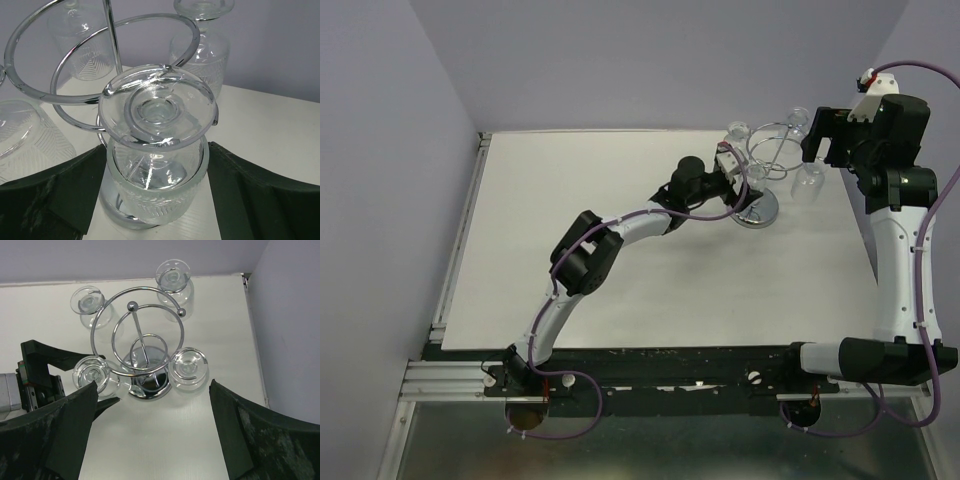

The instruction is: Take the wine glass off the wine glass rack

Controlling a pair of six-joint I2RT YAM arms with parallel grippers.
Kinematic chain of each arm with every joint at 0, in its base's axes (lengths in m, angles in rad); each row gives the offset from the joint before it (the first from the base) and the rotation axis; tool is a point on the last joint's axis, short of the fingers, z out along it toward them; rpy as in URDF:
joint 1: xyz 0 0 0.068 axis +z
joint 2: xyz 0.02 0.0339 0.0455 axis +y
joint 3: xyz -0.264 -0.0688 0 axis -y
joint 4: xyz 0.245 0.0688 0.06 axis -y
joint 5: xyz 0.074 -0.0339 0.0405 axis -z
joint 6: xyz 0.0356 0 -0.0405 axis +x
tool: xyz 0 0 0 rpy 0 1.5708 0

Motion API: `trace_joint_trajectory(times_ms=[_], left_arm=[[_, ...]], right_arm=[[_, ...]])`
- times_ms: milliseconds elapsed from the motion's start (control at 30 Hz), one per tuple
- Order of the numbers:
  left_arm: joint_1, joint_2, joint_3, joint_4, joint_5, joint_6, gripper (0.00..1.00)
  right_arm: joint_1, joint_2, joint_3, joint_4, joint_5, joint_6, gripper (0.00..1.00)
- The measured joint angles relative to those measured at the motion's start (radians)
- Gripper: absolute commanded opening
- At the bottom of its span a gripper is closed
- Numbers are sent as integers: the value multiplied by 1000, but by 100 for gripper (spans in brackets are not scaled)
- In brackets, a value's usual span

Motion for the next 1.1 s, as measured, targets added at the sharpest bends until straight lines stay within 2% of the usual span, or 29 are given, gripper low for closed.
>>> trace_joint_trajectory(times_ms=[433,533,733,867,1100], left_arm=[[-7,0,-15,17,0,55,64],[-8,-1,-24,31,1,63,51],[-8,-6,-40,48,1,72,17],[-7,-20,-63,54,4,73,0],[-8,-55,-101,53,24,28,0]], right_arm=[[0,0,0,0,0,0,100],[0,0,0,0,0,0,100],[0,0,0,0,0,0,100],[0,-1,0,0,0,0,100],[0,-3,-2,1,0,0,100]])
